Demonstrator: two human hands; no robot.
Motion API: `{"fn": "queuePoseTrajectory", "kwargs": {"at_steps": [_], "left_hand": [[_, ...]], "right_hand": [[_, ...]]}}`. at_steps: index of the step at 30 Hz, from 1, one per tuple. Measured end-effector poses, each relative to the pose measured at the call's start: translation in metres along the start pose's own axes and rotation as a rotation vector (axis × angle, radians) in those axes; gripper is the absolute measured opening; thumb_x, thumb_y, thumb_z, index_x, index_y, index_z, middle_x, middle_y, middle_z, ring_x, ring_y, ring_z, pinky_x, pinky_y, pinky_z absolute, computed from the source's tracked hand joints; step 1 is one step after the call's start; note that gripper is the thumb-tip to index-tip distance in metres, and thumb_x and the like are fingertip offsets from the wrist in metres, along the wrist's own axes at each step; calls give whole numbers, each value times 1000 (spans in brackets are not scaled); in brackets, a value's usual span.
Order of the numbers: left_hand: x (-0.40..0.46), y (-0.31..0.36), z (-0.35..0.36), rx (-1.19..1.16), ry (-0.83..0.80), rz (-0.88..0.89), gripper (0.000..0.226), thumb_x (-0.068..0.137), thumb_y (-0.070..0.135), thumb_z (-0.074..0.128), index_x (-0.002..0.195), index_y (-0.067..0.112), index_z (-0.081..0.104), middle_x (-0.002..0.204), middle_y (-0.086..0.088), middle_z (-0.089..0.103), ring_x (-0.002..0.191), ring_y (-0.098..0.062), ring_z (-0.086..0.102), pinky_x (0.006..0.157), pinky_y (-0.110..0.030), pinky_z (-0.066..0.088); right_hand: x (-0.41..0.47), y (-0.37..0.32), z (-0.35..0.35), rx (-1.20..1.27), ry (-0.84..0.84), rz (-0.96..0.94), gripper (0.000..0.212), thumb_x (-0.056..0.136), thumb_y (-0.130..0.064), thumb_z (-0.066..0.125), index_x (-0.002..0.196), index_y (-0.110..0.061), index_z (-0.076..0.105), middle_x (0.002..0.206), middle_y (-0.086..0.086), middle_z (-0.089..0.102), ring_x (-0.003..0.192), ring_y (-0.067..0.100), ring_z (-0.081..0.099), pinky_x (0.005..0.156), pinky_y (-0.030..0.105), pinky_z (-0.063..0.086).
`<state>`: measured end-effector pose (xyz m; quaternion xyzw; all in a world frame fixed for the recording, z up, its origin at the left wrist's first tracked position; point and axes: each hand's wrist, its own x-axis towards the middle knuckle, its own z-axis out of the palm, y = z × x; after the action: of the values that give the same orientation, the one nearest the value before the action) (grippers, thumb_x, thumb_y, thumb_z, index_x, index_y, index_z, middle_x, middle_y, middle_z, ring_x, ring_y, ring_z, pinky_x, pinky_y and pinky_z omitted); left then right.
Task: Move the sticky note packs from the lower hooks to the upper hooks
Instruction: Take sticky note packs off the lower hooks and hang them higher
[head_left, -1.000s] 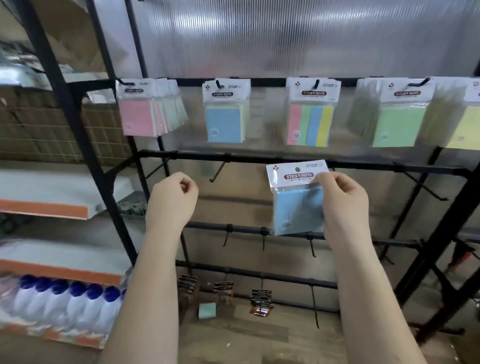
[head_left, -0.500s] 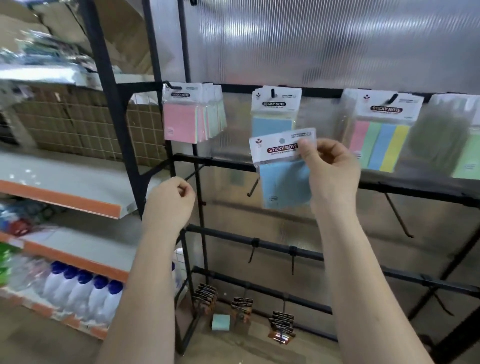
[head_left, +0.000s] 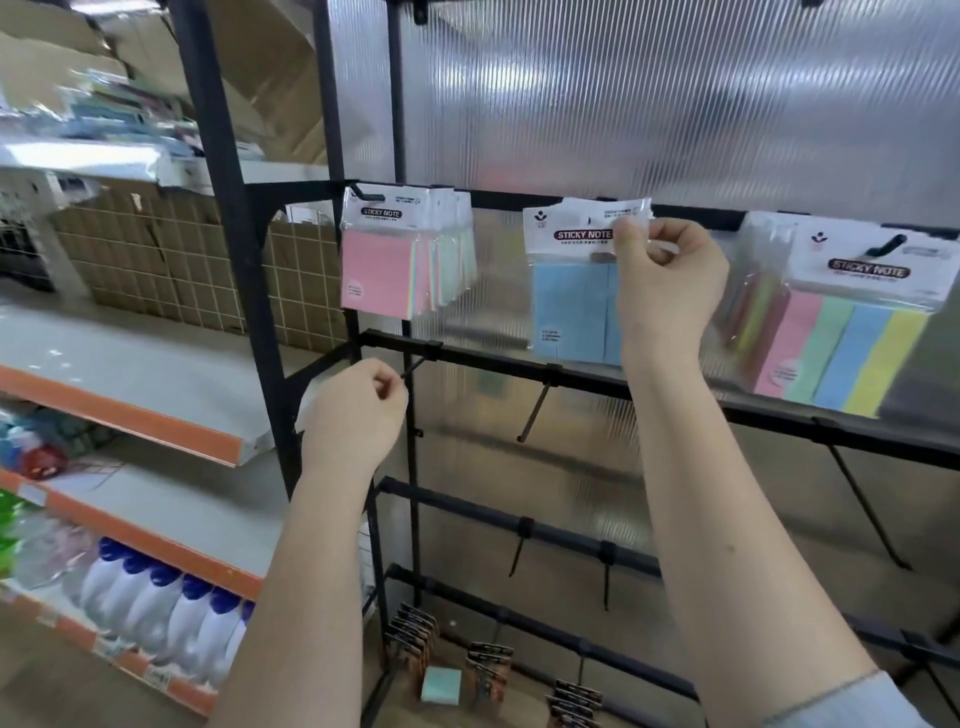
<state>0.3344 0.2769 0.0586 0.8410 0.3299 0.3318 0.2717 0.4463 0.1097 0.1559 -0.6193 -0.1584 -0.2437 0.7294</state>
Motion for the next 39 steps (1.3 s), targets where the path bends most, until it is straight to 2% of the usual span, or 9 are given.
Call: {"fn": "queuePoseTrajectory", "kwargs": {"at_steps": [6, 14, 20, 23, 26, 31, 35, 37, 39], "left_hand": [[14, 8, 7, -62, 5, 6, 12, 93, 21, 48, 87, 20, 60, 76, 5, 60, 68, -16, 58, 58, -25, 43], [34, 18, 18, -122, 60, 25, 14, 93, 20, 48, 88, 18, 61, 72, 9, 56, 67, -7, 51, 54, -20, 36], [47, 20, 21, -153, 89, 24, 16, 93, 18, 48, 89, 16, 63, 67, 13, 53, 63, -4, 49, 54, -19, 35], [55, 14, 16, -144, 99, 33, 15, 93, 19, 49, 88, 15, 64, 66, 14, 53, 61, -3, 48, 53, -16, 33], [66, 6, 5, -152, 127, 66, 14, 92, 18, 52, 86, 13, 64, 65, 12, 54, 61, -3, 50, 54, -14, 33], [87, -14, -21, -187, 162, 133, 11, 90, 20, 54, 83, 17, 62, 74, 15, 55, 65, 0, 50, 55, -15, 33], [109, -33, -42, -194, 96, 202, 10, 91, 21, 54, 86, 20, 64, 74, 17, 56, 69, -3, 56, 58, -17, 40], [119, -43, -51, -186, 68, 238, 12, 91, 19, 53, 86, 19, 64, 73, 16, 56, 69, -3, 55, 57, -16, 38], [127, -52, -56, -187, 29, 276, 13, 91, 17, 52, 87, 19, 65, 73, 16, 56, 68, -2, 54, 56, -13, 36]], "right_hand": [[6, 4, 2, -45, 23, -58, 21, 83, -20, 64, 68, -26, 49, 49, -13, 44, 43, -1, 39, 53, 12, 34], [19, 17, 1, -97, -1, -114, 18, 83, -19, 62, 71, -23, 50, 52, -11, 49, 44, 0, 41, 54, 14, 35], [22, 26, 10, -160, 68, -221, 12, 85, -16, 62, 89, -20, 52, 66, -10, 57, 54, -1, 50, 58, 7, 36], [17, 29, 19, -178, 106, -308, 21, 83, -13, 64, 103, -15, 57, 85, -13, 58, 73, -3, 55, 68, 7, 40], [11, 37, 32, -262, 232, -433, 32, 80, -12, 66, 112, -9, 59, 107, 1, 54, 100, 14, 52, 83, 2, 32], [-9, 45, 56, -335, 466, -585, 20, 78, -9, 65, 97, -3, 67, 108, 12, 54, 102, 14, 45, 90, 6, 28], [-26, 49, 80, -321, 586, -530, 31, 78, -7, 64, 109, 1, 65, 111, 21, 54, 104, 33, 55, 96, 20, 41], [-37, 47, 91, -266, 636, -482, 39, 78, -6, 62, 116, 0, 61, 111, 11, 51, 100, 24, 56, 90, 32, 48], [-49, 45, 104, -202, 660, -461, 41, 79, -5, 59, 119, 2, 57, 106, -3, 49, 94, 5, 51, 84, 22, 45]]}}
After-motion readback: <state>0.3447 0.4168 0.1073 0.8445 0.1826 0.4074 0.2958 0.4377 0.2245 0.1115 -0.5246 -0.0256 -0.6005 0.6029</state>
